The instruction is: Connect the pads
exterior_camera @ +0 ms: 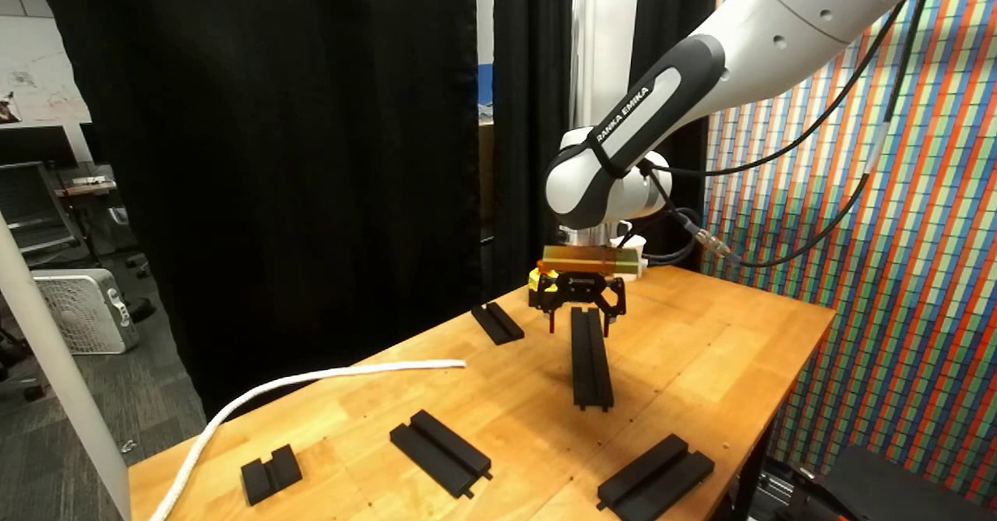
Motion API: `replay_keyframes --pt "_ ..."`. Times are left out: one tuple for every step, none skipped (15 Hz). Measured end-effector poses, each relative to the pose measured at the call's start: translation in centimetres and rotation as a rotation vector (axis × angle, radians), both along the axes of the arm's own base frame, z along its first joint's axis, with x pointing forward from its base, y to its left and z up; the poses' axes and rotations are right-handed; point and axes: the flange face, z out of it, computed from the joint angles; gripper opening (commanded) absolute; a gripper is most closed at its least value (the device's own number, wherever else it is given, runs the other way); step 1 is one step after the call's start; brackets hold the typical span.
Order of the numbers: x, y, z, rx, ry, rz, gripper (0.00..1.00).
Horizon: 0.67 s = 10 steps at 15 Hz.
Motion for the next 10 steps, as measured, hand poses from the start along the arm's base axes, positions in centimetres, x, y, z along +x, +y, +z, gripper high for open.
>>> replay_keyframes --pt "-0.2 0.9 0.8 0.006 -0.010 -0.017 1.00" --pt "-0.4 1.7 1.4 0.016 -0.017 -0.037 1.00" --pt "-0.7 2.7 1.8 0.029 -0.020 -0.068 1.00" --pt "-0.9 3.6 2.2 0.044 -0.020 -0.101 1.00" --pt "-1.2 4.5 2.4 0.060 -0.014 -0.150 1.00" --pt "-1.5 5.2 2.4 0.072 -0.006 -0.202 1.00" --pt "-1.9 5.9 2.4 0.079 0.005 -0.255 1.00" --pt "-2.1 6.5 2.2 0.082 0.016 -0.306 1.00" --pt "-2.4 7.0 2.0 0.083 0.028 -0.359 1.00" --pt "-2.7 7.4 1.8 0.081 0.041 -0.411 1.00"
